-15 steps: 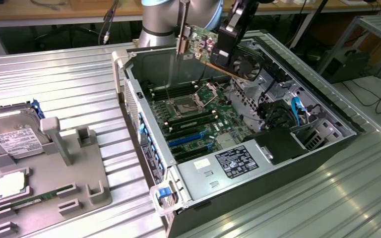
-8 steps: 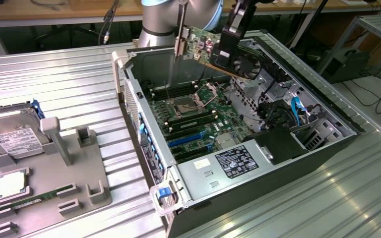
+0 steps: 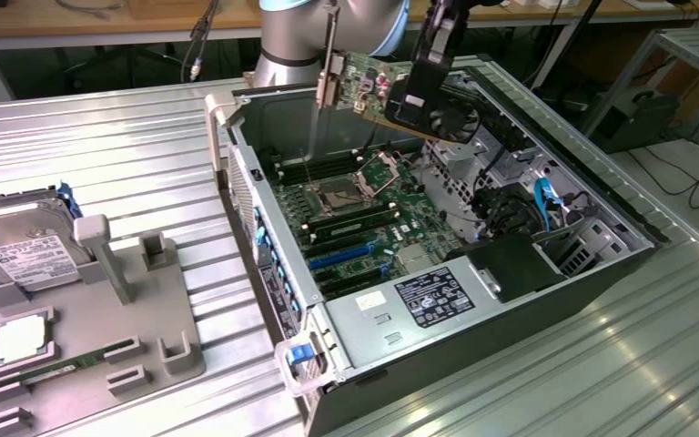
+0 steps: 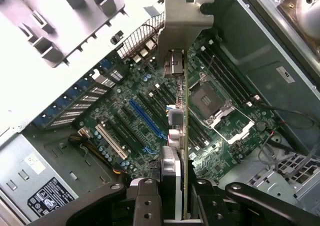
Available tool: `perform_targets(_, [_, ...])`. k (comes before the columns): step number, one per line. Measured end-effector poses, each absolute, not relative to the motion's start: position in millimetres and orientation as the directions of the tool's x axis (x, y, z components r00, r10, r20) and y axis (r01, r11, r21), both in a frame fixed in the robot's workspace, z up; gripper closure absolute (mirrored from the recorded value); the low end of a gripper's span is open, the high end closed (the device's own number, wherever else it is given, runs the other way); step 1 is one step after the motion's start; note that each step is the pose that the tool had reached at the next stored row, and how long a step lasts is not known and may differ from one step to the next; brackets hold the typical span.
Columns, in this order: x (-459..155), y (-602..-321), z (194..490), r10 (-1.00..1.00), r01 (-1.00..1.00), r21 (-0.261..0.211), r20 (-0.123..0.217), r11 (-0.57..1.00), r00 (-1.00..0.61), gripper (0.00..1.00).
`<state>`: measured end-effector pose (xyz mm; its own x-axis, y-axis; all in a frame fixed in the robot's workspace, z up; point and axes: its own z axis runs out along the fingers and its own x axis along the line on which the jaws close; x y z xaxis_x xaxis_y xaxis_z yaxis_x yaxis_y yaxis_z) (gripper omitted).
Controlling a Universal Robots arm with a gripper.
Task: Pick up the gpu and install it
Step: 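Insert the gpu into the slot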
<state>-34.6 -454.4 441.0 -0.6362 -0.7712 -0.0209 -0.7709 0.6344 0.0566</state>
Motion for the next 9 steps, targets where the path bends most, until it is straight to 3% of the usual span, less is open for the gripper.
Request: perform_targets(9, [-34.6, -454.4, 441.0, -0.849, -0.849, 0.057, -0.021, 0.525, -0.527, 0.72])
